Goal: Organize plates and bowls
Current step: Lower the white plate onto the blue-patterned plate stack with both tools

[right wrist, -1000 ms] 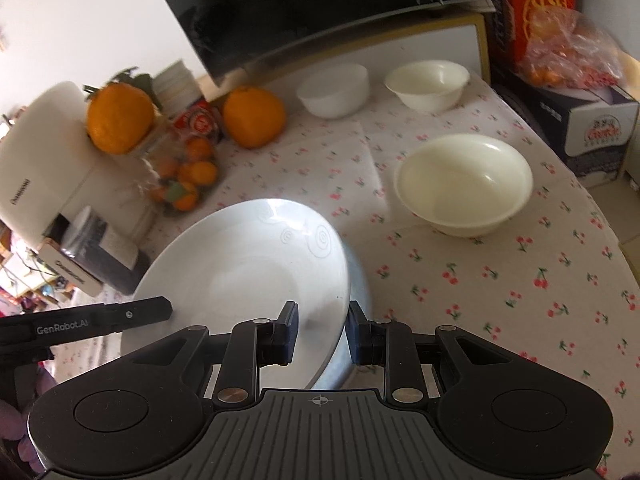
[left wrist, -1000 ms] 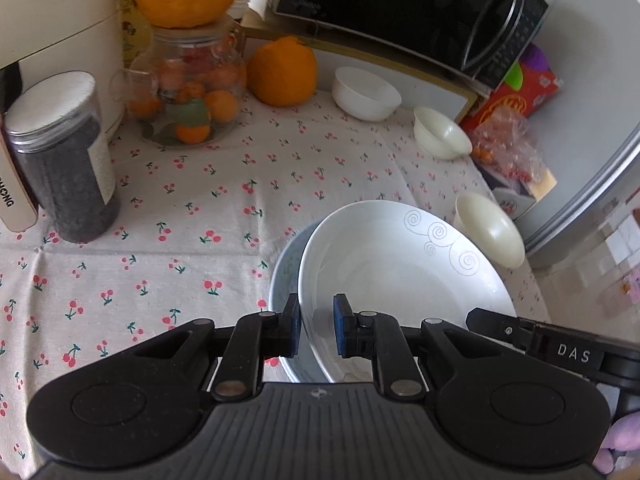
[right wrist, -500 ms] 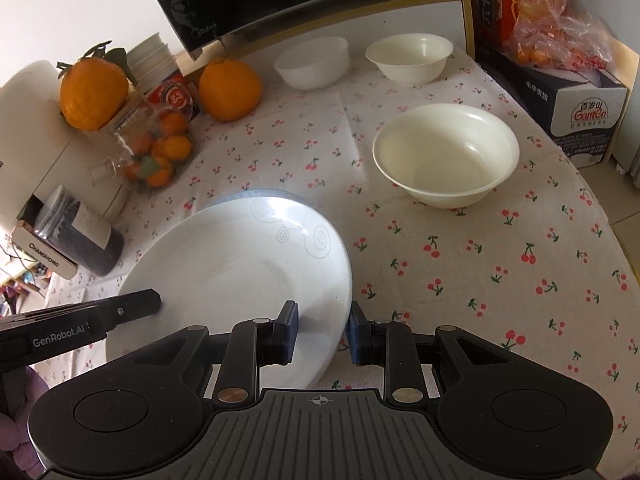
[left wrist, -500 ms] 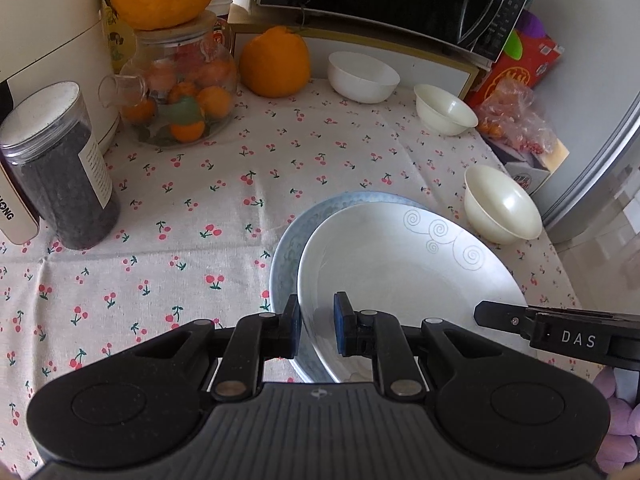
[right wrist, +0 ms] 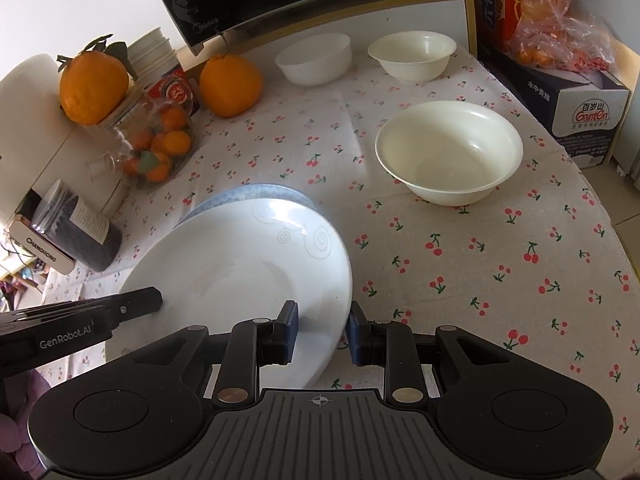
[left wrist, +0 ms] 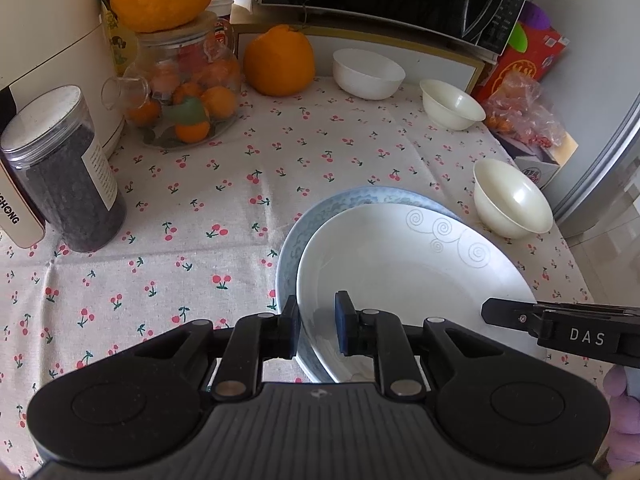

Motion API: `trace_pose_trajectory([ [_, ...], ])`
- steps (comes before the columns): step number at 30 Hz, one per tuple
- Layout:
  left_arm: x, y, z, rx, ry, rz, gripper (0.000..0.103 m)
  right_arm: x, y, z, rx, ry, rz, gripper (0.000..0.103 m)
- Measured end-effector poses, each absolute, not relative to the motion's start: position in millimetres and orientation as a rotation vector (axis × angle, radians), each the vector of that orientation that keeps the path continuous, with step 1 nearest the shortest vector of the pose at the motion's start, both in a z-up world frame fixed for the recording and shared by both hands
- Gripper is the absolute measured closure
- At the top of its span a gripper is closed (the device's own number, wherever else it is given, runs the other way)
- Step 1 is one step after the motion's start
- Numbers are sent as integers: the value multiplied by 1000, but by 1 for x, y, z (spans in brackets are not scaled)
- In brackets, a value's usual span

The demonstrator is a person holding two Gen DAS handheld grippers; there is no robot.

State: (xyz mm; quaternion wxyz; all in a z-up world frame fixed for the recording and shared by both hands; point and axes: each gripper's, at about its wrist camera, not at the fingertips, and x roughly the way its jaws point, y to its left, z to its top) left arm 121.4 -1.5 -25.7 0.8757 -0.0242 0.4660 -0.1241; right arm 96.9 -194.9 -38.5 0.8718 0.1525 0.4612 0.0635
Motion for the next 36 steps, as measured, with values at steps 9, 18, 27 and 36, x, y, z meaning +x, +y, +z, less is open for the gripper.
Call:
trace_pose_trajectory([
  [9,122,-3,-26,-41,974,-255,86,99,-195,-38,314,969,133,78],
  [18,122,-3,-26,-45,984,-256,85,99,-192,-36,289,978,126,78],
  [27,121,-2,-26,-49,993,-264,84,98,-193,-34,287,992,130,78],
  [36,121,2,-24,-81,1002,-273,84,97,-196,-32,292,1005,145,77],
])
